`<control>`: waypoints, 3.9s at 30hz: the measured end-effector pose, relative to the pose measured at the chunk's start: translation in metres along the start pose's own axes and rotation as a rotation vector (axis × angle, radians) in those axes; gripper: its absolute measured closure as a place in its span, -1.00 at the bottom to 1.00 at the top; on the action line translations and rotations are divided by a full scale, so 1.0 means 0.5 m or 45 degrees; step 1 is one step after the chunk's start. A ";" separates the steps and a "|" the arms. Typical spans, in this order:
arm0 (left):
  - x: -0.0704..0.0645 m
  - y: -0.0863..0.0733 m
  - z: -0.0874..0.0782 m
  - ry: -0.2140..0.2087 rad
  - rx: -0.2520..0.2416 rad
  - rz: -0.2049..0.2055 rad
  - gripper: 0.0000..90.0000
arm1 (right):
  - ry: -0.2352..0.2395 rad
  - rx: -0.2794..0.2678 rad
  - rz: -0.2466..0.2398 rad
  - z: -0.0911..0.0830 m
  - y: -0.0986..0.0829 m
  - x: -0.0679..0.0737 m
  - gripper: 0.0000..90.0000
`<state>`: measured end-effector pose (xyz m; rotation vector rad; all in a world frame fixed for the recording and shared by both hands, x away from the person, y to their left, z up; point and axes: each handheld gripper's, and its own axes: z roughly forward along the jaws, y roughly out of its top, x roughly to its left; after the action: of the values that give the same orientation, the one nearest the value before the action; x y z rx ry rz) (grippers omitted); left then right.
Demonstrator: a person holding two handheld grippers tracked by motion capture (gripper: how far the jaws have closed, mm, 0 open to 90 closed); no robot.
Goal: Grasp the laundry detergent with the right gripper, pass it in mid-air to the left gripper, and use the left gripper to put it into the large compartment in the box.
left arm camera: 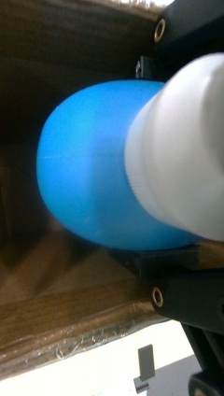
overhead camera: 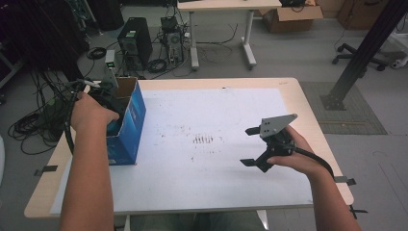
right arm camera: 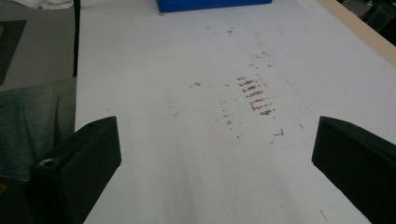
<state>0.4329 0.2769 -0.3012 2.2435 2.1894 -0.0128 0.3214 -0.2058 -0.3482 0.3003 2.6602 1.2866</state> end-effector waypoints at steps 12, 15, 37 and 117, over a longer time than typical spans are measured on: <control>-0.007 -0.004 -0.026 0.026 -0.015 0.003 -0.34 | 0.001 -0.010 -0.002 0.000 -0.002 0.003 -0.97; -0.010 -0.006 -0.037 0.047 -0.022 0.006 -0.36 | 0.002 -0.014 -0.007 0.000 -0.001 0.004 -0.97; -0.022 -0.035 -0.110 0.084 -0.074 0.024 -0.72 | 0.006 -0.034 -0.028 -0.009 0.017 0.012 -0.97; -0.401 -0.122 -0.103 0.091 0.035 1.770 -0.99 | 0.184 0.679 -0.189 -0.010 0.134 -0.069 -0.92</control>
<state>0.3673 0.0784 -0.2473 3.1851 0.2489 0.0436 0.3608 -0.1776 -0.2901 0.0715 3.0431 0.5579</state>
